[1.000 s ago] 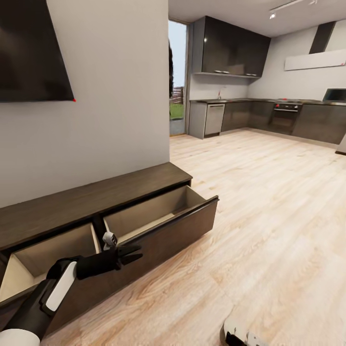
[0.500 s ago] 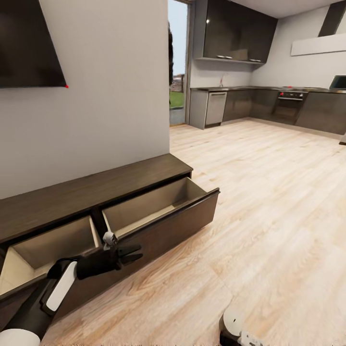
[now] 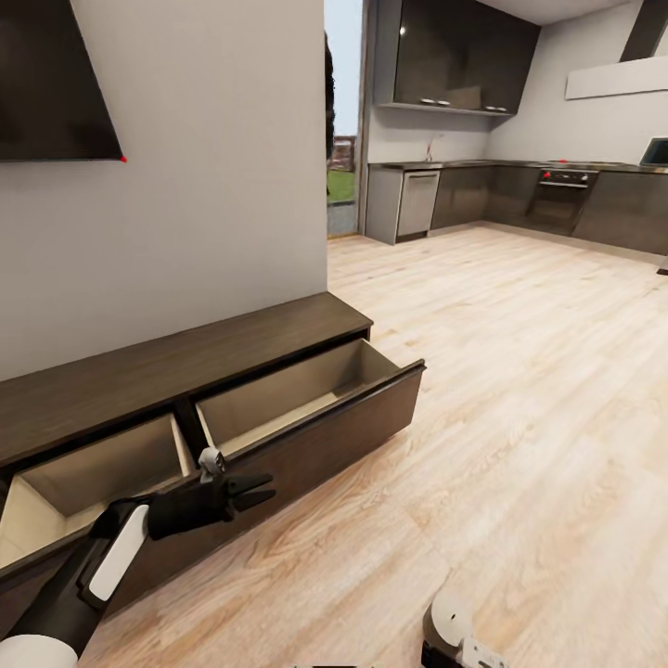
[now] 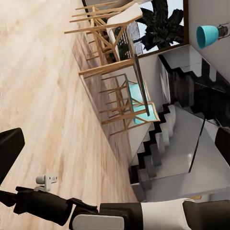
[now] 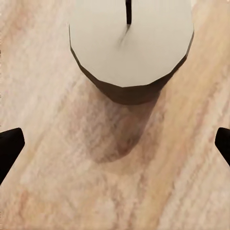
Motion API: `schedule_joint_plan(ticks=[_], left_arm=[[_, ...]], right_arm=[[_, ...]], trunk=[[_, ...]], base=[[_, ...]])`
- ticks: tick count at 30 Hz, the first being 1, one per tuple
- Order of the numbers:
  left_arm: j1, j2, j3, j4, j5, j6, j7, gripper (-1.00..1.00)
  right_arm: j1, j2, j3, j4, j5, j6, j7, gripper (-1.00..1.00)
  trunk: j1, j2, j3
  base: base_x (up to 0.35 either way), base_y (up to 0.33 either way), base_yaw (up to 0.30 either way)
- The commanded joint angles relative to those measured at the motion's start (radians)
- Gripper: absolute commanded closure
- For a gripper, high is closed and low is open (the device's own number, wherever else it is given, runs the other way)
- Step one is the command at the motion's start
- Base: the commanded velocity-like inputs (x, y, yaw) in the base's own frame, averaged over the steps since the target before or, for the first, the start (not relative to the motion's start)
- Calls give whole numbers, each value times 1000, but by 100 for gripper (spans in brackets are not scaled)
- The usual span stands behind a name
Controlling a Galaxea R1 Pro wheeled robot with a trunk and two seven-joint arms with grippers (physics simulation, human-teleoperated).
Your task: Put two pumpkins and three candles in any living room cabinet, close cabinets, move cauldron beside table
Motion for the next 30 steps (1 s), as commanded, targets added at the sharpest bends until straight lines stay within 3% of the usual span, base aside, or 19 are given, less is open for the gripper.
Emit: schedule_joint_plan(ticks=[1,14,30], left_arm=[[-1,1,-2,0,3,5,-1,-100],[-1,2,-2,0,2,5,-1,-100],[0,2,-2,0,0,5,-1,-100]], right_arm=[[0,0,8,-1,-6,-2,-6,-100],[0,0,8,0,-7,0,-7,-100],[0,0,8,0,-12,2,-7,-100]], trunk=[[0,0,-1],[0,0,-1],[0,0,-1]], base=[[202,0,0],[108,-4,0],[39,-123,0]])
